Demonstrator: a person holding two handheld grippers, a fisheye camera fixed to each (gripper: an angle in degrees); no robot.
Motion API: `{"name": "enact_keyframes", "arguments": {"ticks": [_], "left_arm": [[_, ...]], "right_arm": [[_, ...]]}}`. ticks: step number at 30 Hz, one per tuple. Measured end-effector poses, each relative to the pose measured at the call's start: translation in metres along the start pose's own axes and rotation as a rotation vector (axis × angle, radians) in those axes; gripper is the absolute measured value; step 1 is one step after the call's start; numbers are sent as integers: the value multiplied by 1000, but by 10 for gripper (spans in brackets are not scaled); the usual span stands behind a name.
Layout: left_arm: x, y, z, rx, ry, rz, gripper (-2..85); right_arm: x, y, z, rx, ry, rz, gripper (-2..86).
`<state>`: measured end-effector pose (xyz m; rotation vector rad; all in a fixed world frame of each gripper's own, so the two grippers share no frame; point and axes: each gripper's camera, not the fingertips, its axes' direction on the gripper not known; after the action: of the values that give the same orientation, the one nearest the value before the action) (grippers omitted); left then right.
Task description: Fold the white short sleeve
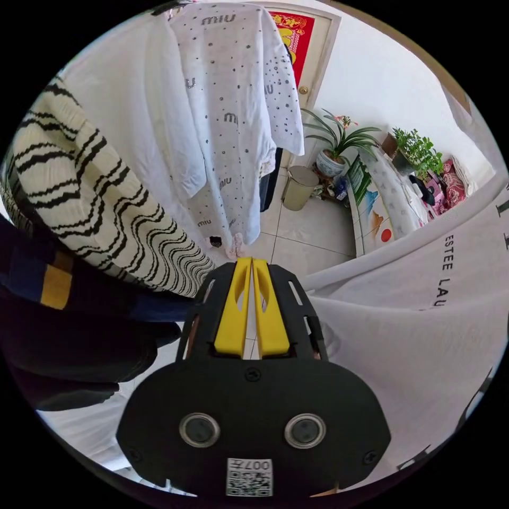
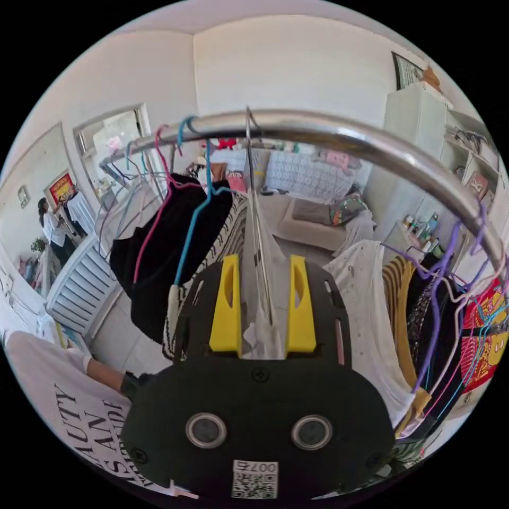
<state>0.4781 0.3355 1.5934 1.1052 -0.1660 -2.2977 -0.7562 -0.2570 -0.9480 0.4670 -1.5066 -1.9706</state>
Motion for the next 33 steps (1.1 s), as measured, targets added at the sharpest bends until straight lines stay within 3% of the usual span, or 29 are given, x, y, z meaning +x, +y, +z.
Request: {"name": "enact_keyframes", "arguments": {"ticks": [4,6,9,11,15,23,28,33], "left_arm": [[1,7,-13,12,-7,-22,-10],[1,13,-23,19,-17,-39,-10],[0,20,-34,16,-25,-60,-10],[1,23,-39,3,-27,-67,-10],[8,25,-62,24,-44,-52,-9],[32,20,-134,251,-89,-27,27],[69,-12,-178,416,-122,81,90],[143,-68,-203,531,89,307,131]], "right_arm": [[-15,-13,22,-63,-14,-14,14],[-25,-15,2,29,-23,-42,5],[-45,-16,-37,153,60,-101,0],[-65,-16,-50,131,191,-161,-2],[-88,20,-63,152,248,-213,-3],[-107,236,-136,347,285,41,-2],[-153,350,-200,345,426,234,-2],[-241,436,-247,299,653,433,-2]]}}
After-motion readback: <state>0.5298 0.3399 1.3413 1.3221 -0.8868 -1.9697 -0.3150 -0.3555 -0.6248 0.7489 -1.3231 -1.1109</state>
